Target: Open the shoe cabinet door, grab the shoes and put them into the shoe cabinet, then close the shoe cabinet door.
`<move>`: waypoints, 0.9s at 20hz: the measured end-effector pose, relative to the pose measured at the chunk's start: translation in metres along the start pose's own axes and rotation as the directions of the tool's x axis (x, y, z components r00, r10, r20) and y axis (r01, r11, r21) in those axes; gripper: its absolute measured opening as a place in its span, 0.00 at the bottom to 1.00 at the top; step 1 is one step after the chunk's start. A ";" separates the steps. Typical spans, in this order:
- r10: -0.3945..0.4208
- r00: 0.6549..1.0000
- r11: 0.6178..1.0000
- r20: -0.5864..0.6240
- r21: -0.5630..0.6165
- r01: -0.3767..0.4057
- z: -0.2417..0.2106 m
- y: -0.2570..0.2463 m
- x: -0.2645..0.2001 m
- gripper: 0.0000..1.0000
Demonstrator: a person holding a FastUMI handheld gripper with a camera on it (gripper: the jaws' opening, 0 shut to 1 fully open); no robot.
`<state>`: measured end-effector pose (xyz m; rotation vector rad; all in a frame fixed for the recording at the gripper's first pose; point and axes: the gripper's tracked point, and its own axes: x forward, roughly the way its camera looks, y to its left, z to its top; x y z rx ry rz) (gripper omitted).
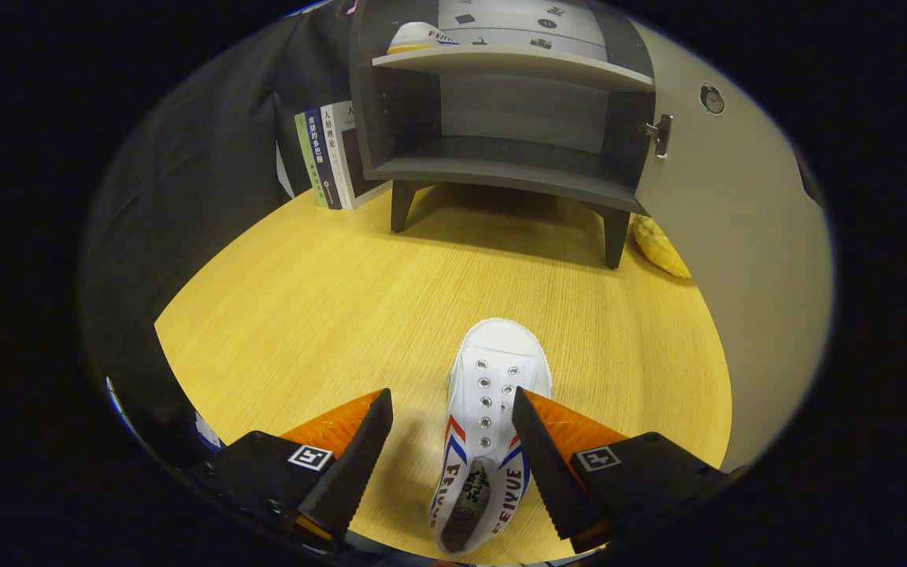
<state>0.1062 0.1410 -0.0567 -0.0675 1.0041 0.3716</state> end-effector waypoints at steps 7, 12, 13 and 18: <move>0.023 0.990 1.000 -0.136 -0.003 -0.023 -0.022 0.004 -0.012 0.91; -0.030 0.989 1.000 -0.148 -0.014 0.028 -0.021 -0.005 -0.004 0.56; -0.037 0.986 0.999 -0.161 -0.039 0.031 -0.029 -0.009 0.004 0.47; 0.018 0.988 1.000 -0.150 0.003 -0.018 -0.022 0.002 -0.002 0.05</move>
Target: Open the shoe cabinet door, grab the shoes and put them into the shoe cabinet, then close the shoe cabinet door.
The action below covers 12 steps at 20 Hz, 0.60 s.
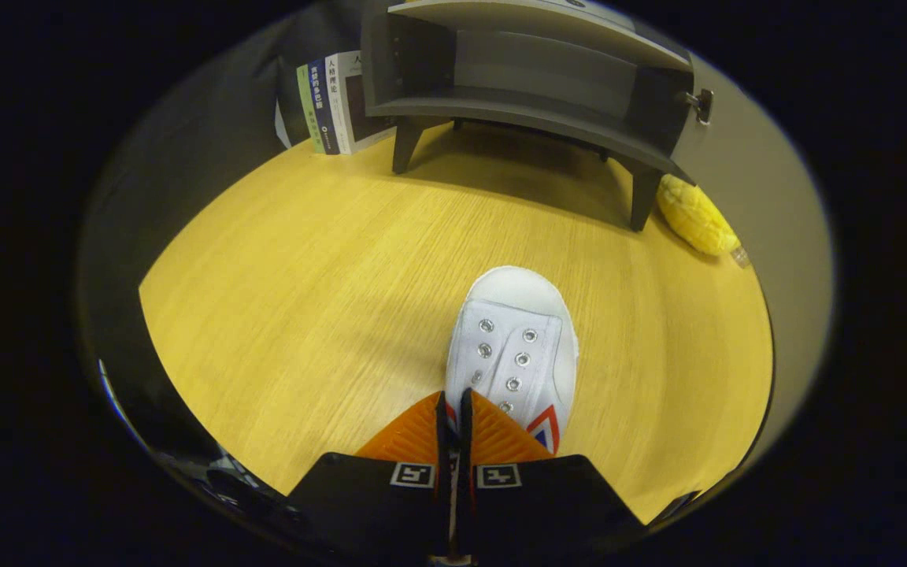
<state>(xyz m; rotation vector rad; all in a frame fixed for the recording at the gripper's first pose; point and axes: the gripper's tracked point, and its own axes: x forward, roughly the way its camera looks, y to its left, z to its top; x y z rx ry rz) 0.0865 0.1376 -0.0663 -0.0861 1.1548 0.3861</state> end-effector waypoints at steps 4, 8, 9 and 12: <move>0.027 0.998 0.998 0.050 0.062 -0.030 0.001 -0.007 0.000 0.02; 0.070 0.987 0.986 0.144 0.143 -0.091 0.020 -0.011 -0.015 0.02; 0.086 0.983 0.983 0.163 0.145 -0.111 0.026 -0.010 -0.018 0.02; 0.123 0.970 0.973 0.209 0.167 -0.159 0.043 -0.005 -0.025 0.02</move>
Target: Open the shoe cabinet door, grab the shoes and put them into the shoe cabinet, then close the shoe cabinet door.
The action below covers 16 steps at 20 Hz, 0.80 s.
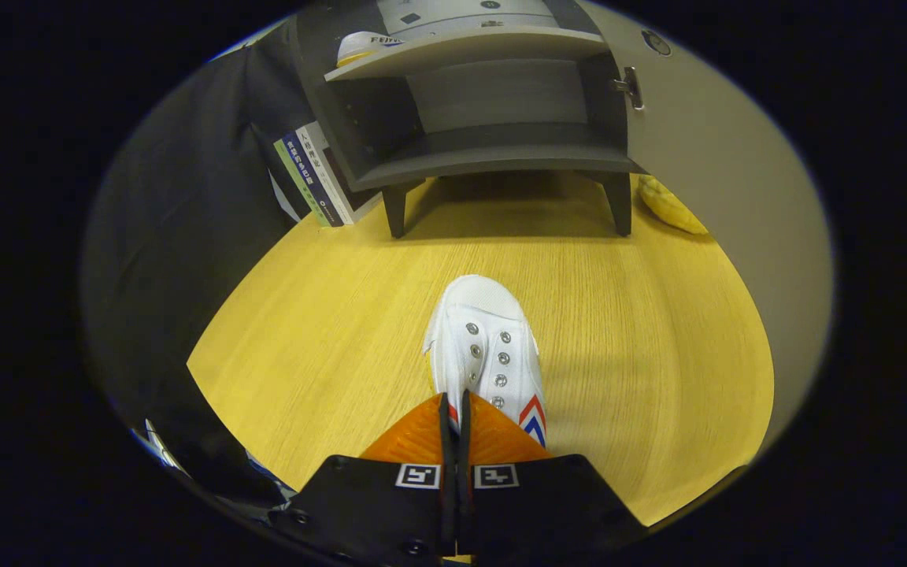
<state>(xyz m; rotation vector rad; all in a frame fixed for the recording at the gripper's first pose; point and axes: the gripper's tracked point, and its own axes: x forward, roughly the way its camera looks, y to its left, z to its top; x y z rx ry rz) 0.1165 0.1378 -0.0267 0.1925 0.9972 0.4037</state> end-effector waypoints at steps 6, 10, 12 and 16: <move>0.110 0.986 0.991 0.129 0.066 -0.119 0.051 0.030 -0.018 0.02; 0.159 0.963 0.980 0.218 0.079 -0.180 0.097 0.049 -0.041 0.02; 0.174 0.947 0.975 0.269 0.086 -0.204 0.123 0.059 -0.047 0.01; 0.197 0.906 0.967 0.374 0.075 -0.242 0.176 0.073 -0.069 0.02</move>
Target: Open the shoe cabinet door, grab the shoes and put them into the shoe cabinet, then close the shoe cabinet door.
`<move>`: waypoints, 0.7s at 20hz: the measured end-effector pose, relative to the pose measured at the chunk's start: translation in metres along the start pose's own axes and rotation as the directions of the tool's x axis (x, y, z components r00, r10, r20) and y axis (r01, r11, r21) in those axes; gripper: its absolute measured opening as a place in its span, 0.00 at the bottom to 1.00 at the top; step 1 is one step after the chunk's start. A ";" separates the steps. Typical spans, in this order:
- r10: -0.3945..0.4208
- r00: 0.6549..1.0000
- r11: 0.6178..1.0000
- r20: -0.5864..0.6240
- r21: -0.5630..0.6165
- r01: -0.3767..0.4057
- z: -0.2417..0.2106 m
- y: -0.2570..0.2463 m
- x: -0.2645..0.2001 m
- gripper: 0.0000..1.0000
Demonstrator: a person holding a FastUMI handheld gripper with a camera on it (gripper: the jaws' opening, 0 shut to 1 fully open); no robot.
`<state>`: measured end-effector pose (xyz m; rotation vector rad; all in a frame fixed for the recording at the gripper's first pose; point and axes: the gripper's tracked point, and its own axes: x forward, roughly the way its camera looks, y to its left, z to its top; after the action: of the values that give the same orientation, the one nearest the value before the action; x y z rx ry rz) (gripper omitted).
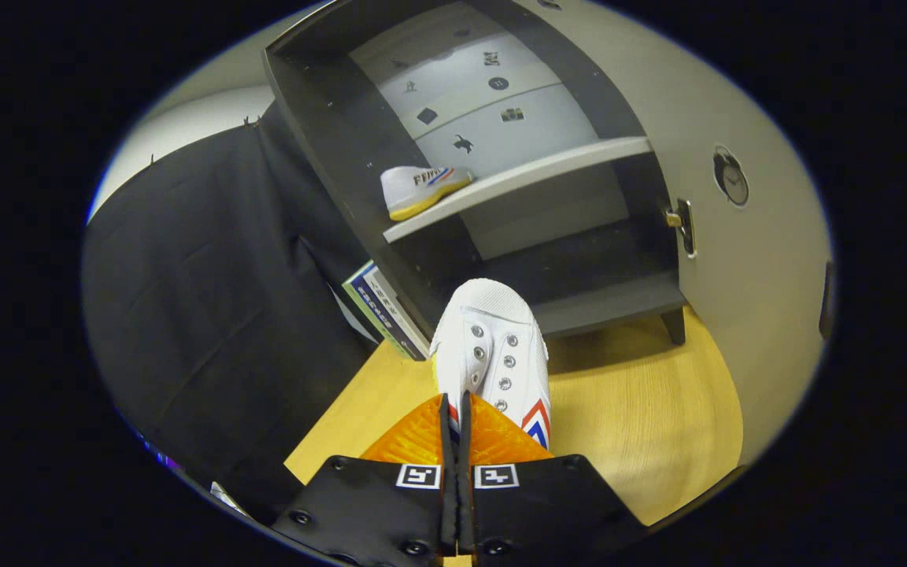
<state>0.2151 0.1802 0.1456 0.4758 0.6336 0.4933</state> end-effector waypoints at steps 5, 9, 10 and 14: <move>0.040 0.988 0.999 0.148 -0.026 -0.037 0.076 0.026 0.006 0.01; 0.030 0.966 0.999 0.258 -0.043 -0.019 0.137 0.030 0.018 0.01; 0.023 0.959 0.999 0.282 -0.043 -0.011 0.153 0.029 0.027 0.02; -0.015 0.929 0.999 0.371 -0.031 0.028 0.215 0.019 0.053 0.02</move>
<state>0.3872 0.1682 0.2856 0.5116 0.2647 0.3792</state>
